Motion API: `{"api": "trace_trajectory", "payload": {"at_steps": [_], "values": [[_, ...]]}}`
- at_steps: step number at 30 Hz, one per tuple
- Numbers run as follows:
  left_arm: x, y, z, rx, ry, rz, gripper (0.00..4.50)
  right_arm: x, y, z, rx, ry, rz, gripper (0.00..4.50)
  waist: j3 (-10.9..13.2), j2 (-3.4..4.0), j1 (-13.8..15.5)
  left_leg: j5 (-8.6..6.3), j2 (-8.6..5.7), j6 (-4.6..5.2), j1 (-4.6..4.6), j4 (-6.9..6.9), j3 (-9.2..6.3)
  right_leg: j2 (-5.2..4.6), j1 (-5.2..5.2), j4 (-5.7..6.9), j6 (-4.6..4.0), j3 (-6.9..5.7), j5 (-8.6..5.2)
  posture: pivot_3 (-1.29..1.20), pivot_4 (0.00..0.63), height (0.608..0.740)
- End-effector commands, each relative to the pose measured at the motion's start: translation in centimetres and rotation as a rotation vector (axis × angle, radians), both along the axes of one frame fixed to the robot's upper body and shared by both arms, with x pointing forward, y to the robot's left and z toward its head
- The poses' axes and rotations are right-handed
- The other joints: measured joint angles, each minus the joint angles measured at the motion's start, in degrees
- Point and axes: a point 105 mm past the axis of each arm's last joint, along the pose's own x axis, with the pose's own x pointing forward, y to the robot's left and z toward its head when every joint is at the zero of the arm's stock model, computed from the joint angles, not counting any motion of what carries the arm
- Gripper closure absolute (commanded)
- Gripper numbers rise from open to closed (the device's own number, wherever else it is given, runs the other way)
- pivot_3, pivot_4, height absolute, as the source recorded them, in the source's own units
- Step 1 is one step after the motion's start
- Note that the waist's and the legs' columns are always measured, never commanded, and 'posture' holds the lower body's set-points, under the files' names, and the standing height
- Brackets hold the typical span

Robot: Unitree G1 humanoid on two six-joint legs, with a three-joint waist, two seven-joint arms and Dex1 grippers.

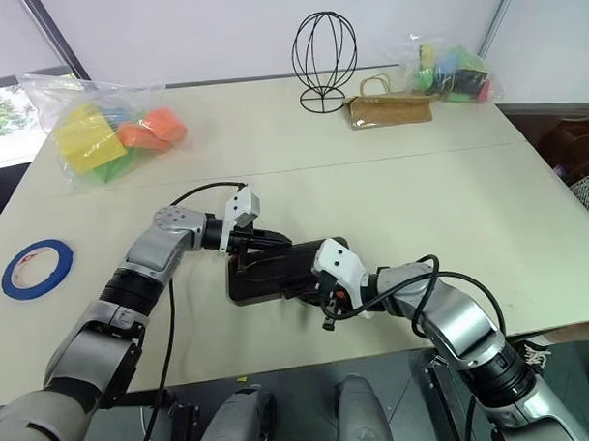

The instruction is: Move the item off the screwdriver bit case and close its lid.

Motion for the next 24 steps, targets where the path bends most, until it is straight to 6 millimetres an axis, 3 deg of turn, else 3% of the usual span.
{"api": "trace_trajectory", "payload": {"at_steps": [1,6,24], "values": [[-1.2,0.5,-4.1,0.113,0.100,-0.005,4.50,1.2,0.0,0.0,-0.012,-0.070,-0.063,4.46,-0.1,-0.06,-0.1,-0.03,0.01,0.06,0.05,0.00,-0.01,0.01,0.06,0.00,0.00,0.00,0.00,0.00,0.150,0.740],[-1.3,0.6,-4.5,0.121,0.102,-0.004,4.50,1.7,0.4,-0.1,-0.013,-0.105,-0.083,4.46,-0.1,-0.08,-0.1,-0.23,0.07,0.40,1.01,-0.08,-0.02,0.10,1.00,-0.16,0.01,-0.02,-0.03,0.00,0.150,0.740],[-2.5,1.3,-5.4,0.132,0.127,-0.007,4.50,2.8,0.2,0.0,-0.082,-0.218,-0.076,4.46,-0.3,-0.13,0.0,-0.22,0.10,0.40,1.10,-0.06,-0.08,0.13,1.09,-0.14,0.00,-0.02,-0.03,0.00,0.150,0.740]]}}
